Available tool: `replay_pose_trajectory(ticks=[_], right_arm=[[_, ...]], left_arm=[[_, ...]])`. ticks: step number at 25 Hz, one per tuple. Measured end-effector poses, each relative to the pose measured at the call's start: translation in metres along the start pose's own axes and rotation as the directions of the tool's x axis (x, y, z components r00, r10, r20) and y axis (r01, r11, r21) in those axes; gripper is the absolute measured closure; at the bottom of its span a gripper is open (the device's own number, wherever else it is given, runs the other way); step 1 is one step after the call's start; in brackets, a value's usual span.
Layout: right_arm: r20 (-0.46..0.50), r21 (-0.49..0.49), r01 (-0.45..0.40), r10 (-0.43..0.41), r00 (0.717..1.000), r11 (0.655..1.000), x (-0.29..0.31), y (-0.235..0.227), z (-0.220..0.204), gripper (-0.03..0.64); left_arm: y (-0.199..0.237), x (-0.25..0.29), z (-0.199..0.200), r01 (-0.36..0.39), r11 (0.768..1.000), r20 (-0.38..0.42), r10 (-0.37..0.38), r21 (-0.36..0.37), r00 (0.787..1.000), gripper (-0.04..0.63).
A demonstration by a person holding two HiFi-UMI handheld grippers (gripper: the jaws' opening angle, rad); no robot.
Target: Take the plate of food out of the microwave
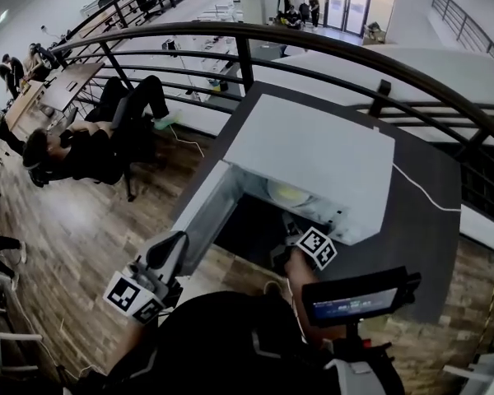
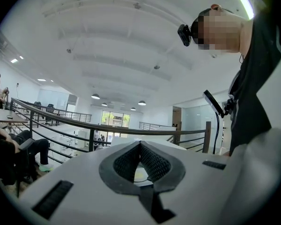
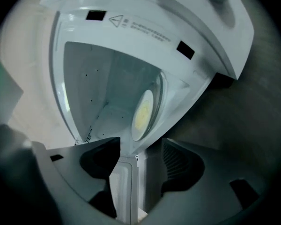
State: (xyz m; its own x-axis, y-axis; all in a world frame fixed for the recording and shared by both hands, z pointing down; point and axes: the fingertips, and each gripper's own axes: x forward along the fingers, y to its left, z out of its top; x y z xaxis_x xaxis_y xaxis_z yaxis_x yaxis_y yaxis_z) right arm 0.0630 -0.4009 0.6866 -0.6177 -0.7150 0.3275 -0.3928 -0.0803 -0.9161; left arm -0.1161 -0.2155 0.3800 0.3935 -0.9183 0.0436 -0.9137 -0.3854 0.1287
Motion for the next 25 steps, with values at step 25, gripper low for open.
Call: replay_pose_trajectory(ticks=[25], right_arm=[[0.028,0.279,0.000,-0.008,1.000,0.960,0.048,-0.028,0.025,0.336]], left_arm=[[-0.020,0.005,-0.006,-0.121,0.993,-0.066,0.122,0.014,0.990,0.591]])
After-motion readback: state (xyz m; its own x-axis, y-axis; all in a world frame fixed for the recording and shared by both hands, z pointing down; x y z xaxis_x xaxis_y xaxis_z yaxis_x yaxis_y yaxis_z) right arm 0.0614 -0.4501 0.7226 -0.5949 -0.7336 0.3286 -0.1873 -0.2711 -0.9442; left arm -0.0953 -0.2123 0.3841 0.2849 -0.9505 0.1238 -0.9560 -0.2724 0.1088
